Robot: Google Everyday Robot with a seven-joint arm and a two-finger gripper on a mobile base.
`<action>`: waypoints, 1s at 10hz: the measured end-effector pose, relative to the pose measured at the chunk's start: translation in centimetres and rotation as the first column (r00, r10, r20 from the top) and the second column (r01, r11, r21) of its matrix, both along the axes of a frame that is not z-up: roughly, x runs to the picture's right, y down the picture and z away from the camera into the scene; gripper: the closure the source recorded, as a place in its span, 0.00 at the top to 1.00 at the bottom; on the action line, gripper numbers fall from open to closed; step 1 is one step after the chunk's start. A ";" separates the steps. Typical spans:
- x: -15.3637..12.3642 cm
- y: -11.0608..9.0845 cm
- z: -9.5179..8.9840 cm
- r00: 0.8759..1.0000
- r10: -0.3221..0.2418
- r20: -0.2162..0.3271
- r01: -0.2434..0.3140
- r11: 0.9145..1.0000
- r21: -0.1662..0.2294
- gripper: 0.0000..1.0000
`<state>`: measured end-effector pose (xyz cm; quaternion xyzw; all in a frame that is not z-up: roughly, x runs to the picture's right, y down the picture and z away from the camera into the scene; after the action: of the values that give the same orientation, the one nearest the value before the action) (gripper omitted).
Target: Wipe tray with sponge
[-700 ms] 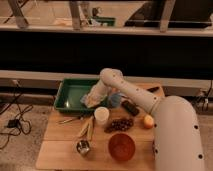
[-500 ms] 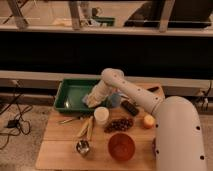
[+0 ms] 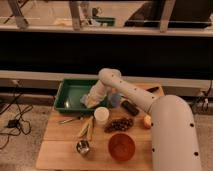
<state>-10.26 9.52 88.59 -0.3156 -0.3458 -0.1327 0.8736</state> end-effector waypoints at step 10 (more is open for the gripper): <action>0.1 0.2 0.0 1.000 0.003 0.016 -0.003 1.000 -0.029 0.50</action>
<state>-10.18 9.67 88.64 -0.3267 -0.3550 -0.1289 0.8664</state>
